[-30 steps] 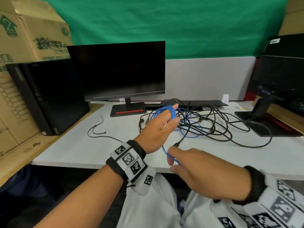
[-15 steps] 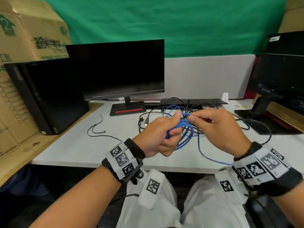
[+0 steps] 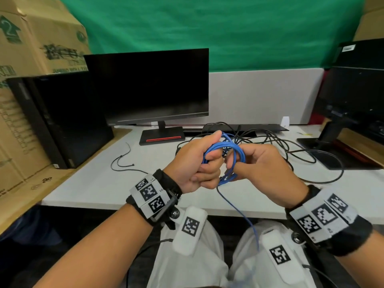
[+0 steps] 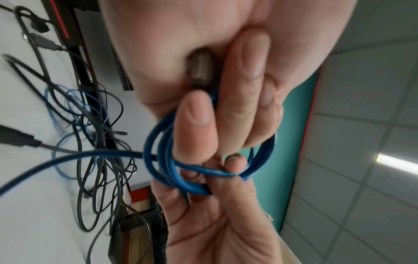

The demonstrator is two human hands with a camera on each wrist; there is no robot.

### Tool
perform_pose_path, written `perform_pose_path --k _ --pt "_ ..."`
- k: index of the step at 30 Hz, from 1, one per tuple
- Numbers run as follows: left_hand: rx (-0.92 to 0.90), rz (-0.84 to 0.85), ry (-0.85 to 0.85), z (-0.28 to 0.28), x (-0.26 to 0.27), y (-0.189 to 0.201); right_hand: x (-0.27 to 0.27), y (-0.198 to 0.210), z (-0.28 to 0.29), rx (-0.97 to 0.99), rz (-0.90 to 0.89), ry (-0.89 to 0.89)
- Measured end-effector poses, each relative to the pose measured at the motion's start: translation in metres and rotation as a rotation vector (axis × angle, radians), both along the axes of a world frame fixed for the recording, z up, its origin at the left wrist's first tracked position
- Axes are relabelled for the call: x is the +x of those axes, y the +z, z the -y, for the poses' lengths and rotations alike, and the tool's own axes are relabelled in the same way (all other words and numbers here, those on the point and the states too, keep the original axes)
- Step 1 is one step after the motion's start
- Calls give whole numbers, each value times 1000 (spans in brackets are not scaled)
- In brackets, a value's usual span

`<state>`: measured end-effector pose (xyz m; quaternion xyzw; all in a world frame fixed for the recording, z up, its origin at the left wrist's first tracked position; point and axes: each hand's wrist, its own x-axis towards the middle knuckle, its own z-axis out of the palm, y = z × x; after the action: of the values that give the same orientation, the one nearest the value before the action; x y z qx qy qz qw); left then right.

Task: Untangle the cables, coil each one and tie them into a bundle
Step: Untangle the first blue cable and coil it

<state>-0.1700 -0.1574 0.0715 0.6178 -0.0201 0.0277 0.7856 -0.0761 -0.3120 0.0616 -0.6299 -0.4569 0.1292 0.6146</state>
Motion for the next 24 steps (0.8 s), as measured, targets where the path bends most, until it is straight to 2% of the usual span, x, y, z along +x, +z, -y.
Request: perform_pose_path --k 3,5,7,10,14,17,20,22,23,24 --pt "-79 -20 11 0 1 -1 -4 -2 0 89 185 -174" --pt "-94 -30 23 -2 2 -2 -2 -1 2 143 430 -257" --pt "-91 -37 26 -3 3 -2 -1 1 4 175 634 -204" --pt "-53 -63 61 -6 4 -2 4 7 9 56 652 -34" --pt "94 -48 191 -17 1 1 18 27 26 -158 356 176" --pt "166 14 249 -24 -1 3 28 35 36 -127 19 290" --pt "177 26 259 -25 0 3 31 34 37 1 -405 536" --pt "190 10 272 -25 1 1 36 32 35 115 -664 539" --pt "188 -3 281 -26 0 1 38 33 33 135 -719 473" --pt "178 -15 290 -27 0 0 40 33 32 115 -701 392"
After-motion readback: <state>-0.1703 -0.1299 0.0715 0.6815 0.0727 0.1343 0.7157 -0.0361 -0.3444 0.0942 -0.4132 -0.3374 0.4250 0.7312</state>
